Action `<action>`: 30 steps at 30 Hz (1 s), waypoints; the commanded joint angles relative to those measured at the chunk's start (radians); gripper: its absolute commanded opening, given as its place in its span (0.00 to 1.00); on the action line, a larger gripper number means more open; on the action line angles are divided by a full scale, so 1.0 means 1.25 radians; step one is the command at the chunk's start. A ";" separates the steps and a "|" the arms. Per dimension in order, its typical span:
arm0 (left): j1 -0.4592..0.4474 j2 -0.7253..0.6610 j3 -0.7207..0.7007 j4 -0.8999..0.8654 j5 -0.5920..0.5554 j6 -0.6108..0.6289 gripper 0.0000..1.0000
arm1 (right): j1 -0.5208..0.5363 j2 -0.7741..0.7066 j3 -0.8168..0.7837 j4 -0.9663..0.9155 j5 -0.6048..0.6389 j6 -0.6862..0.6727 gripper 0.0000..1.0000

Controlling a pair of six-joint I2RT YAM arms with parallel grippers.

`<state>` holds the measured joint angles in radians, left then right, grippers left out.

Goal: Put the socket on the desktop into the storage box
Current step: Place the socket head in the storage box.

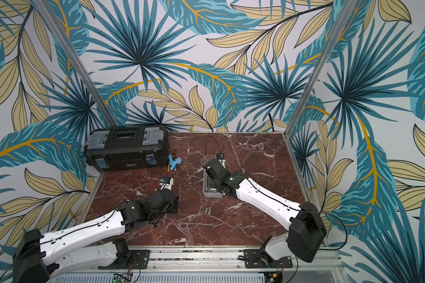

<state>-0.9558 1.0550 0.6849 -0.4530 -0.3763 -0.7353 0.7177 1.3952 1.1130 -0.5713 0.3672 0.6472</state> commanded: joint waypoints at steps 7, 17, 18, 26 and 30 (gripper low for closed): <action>0.001 0.076 0.083 0.061 0.045 0.058 0.00 | -0.030 -0.125 -0.122 -0.034 0.029 0.054 0.54; 0.003 0.278 0.276 0.114 0.142 0.109 0.00 | -0.030 -0.234 -0.220 -0.017 -0.001 0.089 0.52; 0.002 0.300 0.300 0.113 0.144 0.111 0.00 | -0.029 -0.247 -0.228 -0.012 -0.005 0.091 0.51; 0.001 0.482 0.509 0.063 0.179 0.117 0.00 | -0.029 -0.285 -0.264 0.004 -0.063 0.098 0.46; -0.002 0.557 0.570 0.033 0.181 0.115 0.00 | -0.029 -0.295 -0.278 0.005 -0.061 0.101 0.45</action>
<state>-0.9550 1.7088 1.3357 -0.3645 -0.1619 -0.6052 0.6823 1.0428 0.7914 -0.5739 0.3035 0.7570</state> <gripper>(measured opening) 0.219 0.456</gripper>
